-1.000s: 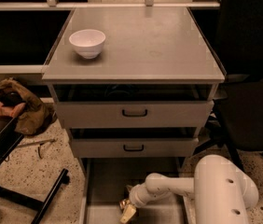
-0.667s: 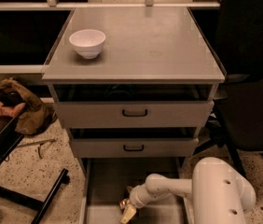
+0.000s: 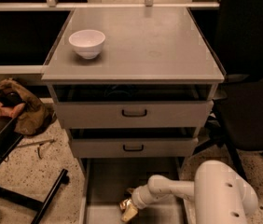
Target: Pick orange can from bottom drawer and place on counter
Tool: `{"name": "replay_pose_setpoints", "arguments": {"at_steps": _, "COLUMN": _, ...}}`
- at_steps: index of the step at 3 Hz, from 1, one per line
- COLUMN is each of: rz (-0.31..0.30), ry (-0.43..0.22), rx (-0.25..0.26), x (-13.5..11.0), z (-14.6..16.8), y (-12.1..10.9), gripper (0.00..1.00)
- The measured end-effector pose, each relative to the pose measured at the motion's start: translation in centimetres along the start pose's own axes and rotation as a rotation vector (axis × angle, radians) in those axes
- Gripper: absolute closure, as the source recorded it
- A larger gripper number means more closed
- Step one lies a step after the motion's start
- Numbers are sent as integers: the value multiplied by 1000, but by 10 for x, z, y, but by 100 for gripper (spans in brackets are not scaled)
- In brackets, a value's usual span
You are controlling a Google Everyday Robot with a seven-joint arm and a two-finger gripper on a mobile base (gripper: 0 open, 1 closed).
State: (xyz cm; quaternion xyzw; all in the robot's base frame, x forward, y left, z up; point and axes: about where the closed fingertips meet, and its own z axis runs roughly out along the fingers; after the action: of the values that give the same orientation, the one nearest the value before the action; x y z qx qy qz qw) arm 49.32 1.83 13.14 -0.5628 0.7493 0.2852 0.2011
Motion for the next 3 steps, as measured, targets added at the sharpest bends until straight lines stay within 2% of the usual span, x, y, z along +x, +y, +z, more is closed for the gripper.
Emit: {"name": "replay_pose_setpoints", "arguments": {"at_steps": 3, "rz": 0, "ry": 0, "rx": 0, "x": -1, "z": -1, "y": 0, "gripper": 88}}
